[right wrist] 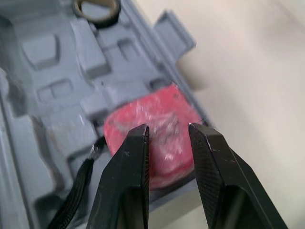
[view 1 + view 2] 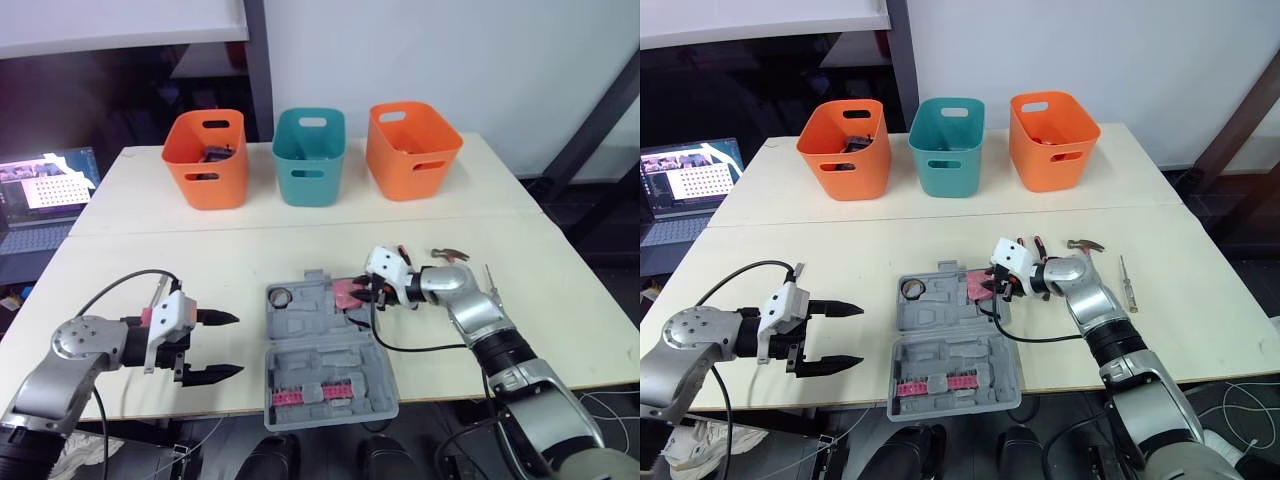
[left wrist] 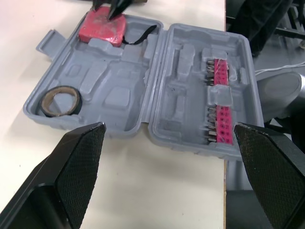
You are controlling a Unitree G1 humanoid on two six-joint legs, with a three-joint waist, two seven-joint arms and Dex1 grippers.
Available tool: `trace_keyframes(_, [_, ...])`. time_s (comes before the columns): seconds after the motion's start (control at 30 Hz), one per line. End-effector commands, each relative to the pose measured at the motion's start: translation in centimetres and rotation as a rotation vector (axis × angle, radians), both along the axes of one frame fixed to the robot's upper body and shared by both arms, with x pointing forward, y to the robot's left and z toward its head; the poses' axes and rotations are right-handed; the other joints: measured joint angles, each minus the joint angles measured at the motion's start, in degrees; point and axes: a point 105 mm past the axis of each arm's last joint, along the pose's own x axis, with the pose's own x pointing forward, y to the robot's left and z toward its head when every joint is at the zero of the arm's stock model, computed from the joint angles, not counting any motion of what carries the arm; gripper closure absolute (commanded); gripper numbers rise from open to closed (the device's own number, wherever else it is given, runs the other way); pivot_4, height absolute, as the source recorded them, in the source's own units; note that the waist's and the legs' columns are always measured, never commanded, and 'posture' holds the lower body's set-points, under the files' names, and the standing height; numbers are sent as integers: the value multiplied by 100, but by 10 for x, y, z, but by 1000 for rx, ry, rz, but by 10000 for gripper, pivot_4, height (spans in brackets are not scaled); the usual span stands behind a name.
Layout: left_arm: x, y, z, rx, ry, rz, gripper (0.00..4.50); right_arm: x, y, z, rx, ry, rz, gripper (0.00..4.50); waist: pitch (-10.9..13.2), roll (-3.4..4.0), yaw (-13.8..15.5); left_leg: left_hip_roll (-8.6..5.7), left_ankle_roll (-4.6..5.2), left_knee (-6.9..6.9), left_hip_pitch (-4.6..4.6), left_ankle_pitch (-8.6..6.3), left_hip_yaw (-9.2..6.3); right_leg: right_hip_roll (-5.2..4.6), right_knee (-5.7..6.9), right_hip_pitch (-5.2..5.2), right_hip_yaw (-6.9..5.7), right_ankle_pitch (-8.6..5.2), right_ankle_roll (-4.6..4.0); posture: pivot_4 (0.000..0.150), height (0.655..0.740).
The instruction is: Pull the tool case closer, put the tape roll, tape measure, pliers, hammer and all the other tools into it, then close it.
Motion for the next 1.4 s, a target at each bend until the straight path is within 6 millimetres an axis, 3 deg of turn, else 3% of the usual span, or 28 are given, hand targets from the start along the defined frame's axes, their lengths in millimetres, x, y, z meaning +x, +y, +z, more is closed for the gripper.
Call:
trace_keyframes(0.03, [2, -1, 5, 9, -34, -13, 0, -7, -10, -29, -68, 61, -15, 31408, -1, -1, 2, 0, 0, 0, 6, 0, 0, 0, -1, 1, 0, 0, 0, 1500, 7329])
trace_keyframes(0.17, [5, 0, 4, 3, -23, 11, 0, -13, -12, -45, 23, 148, -64, 31408, -7, -12, 23, 0, 2, -18, 66, -2, 0, -2, -15, 39, 0, -2, -2, 1500, 7329])
trace_keyframes(0.33, [6, -1, 4, 0, -18, 15, 0, -16, -17, -51, 49, 145, -73, 31408, -9, -13, 14, 1, 1, -30, 92, -2, 0, -3, -20, 62, 0, -6, -6, 1500, 7329])
trace_keyframes(0.5, [9, 1, 4, -7, -12, 27, 0, -4, -6, -3, 228, -15, -73, 31408, -8, -10, 18, 0, 2, -31, 90, -2, 0, -3, -20, 60, 1, -6, -6, 1500, 7329])
trace_keyframes(0.63, [16, 5, 7, -44, -14, 79, 0, -5, -12, 36, 279, -154, -68, 31408, -5, -7, 17, 0, 0, -32, 81, -1, 1, -4, -13, 43, 2, -6, -6, 1500, 7329])
trace_keyframes(0.67, [21, 8, 9, -55, -30, 109, 0, -9, -18, 43, 272, -164, -61, 31408, -5, -7, 18, 0, 0, -35, 79, -1, 1, -4, -12, 39, 2, -6, -6, 1500, 7329])
trace_keyframes(0.77, [30, 20, 14, -73, -81, 181, 0, -24, -37, 58, 274, -150, -80, 22612, -5, -8, 47, 0, 0, -36, 78, -1, 0, -5, -14, 39, 1, -6, -5, 1500, 7329])
trace_keyframes(0.9, [34, 58, 19, -95, -118, 327, 0, -55, -70, 70, 293, -151, -122, 2805, -5, -11, 53, 1, 0, -46, 75, -1, 0, -10, -26, 40, 4, -10, -8, 1500, 7329])
trace_keyframes(0.93, [33, 67, 19, -95, -121, 359, 0, -62, -80, 71, 296, -151, -149, 199, -5, -11, 49, 1, 0, -50, 75, -1, 0, -11, -27, 40, 4, -11, -9, 1500, 7329])
trace_keyframes(1.03, [26, 96, 19, -100, -138, 466, 0, -81, -117, 74, 306, -169, -274, 199, -5, -11, 29, 1, 0, -56, 74, -1, 2, -15, -28, 59, 5, -15, -16, 1500, 7329])
trace_keyframes(1.17, [6, 128, 21, -110, -149, 609, 0, -103, -151, 80, 363, -259, -428, 199, -5, -12, 28, 6, 0, -63, 74, -1, 2, -15, -36, 62, 6, -24, -30, 1500, 7329])
trace_keyframes(1.23, [-3, 144, 20, -120, -148, 689, 0, -116, -162, 75, 376, -274, -502, 199, -5, -13, 44, 10, 0, -70, 75, -1, 2, -14, -42, 64, 5, -26, -34, 1500, 7329])
trace_keyframes(1.3, [-13, 161, 13, -119, -136, 763, 0, -130, -176, 56, 344, -227, -580, 199, -6, -13, 63, 13, -1, -72, 75, -2, 2, -13, -45, 65, 3, -27, -36, 1500, 7329])
trace_keyframes(1.4, [-25, 175, 6, -111, -118, 821, 0, -147, -202, 41, 322, -215, -699, 199, -6, -11, 66, 13, -13, -75, 77, -9, 2, -13, -69, 68, 3, -37, -51, 1500, 7329])
